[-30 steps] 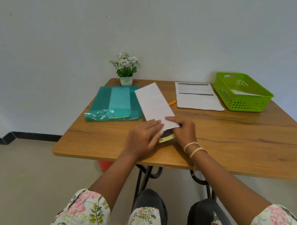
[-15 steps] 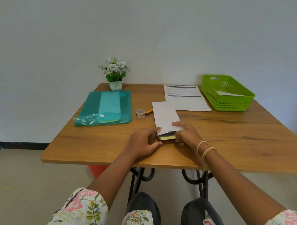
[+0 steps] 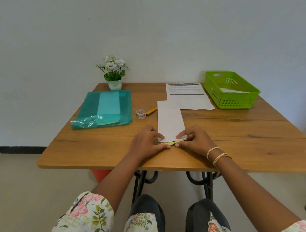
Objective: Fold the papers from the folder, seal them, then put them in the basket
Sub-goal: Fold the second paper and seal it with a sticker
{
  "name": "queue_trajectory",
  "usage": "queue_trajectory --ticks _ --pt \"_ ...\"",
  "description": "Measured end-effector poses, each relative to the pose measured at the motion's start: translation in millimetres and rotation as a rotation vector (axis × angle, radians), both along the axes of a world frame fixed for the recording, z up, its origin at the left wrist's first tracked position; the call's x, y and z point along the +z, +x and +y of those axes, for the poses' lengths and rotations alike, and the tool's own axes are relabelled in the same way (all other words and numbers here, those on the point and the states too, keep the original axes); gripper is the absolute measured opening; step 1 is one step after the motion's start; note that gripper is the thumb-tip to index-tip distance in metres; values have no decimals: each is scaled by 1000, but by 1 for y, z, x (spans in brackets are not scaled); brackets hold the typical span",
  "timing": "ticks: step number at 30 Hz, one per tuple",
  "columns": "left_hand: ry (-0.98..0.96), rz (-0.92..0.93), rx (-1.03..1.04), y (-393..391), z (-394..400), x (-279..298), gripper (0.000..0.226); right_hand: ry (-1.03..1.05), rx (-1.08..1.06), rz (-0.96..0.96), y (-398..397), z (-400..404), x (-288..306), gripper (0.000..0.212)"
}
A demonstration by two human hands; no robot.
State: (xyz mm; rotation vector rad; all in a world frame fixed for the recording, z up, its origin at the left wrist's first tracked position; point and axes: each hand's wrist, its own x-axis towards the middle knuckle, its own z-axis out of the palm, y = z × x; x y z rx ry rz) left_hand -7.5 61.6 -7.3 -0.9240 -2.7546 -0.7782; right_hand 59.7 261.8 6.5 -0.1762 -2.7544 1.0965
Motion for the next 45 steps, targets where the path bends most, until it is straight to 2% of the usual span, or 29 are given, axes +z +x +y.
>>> queue_trajectory --ticks 4,12,15,18,22,24,27,29,35,42,45 --pt "42 -20 4 1 0 1 42 -5 -27 -12 -3 2 -5 24" --pt "55 -10 4 -3 2 0 23 -1 -146 32 -9 0 -14 21" --pt "111 -57 44 -6 4 0 20 58 -172 55 -9 -4 -15 19" --pt "152 -116 67 -9 3 -1 27 94 -171 95 -9 -7 -14 19" --pt "-40 41 -51 -2 7 -3 25 86 -200 94 -8 -12 -17 16" --pt "-118 53 -88 3 11 -4 30 185 -192 134 -5 -15 -19 17" --pt "-134 9 -109 9 9 -3 40 417 -94 212 2 -24 -21 24" --pt "-137 -16 -115 12 6 -2 43 485 -13 204 6 -33 -22 29" --pt "-127 -62 -72 17 3 -4 39 466 18 153 14 -33 -24 37" --pt "-148 9 92 22 -2 0 41 433 -187 174 22 -21 -21 33" --pt "-166 37 101 20 0 -4 40 471 -198 166 23 -21 -19 33"
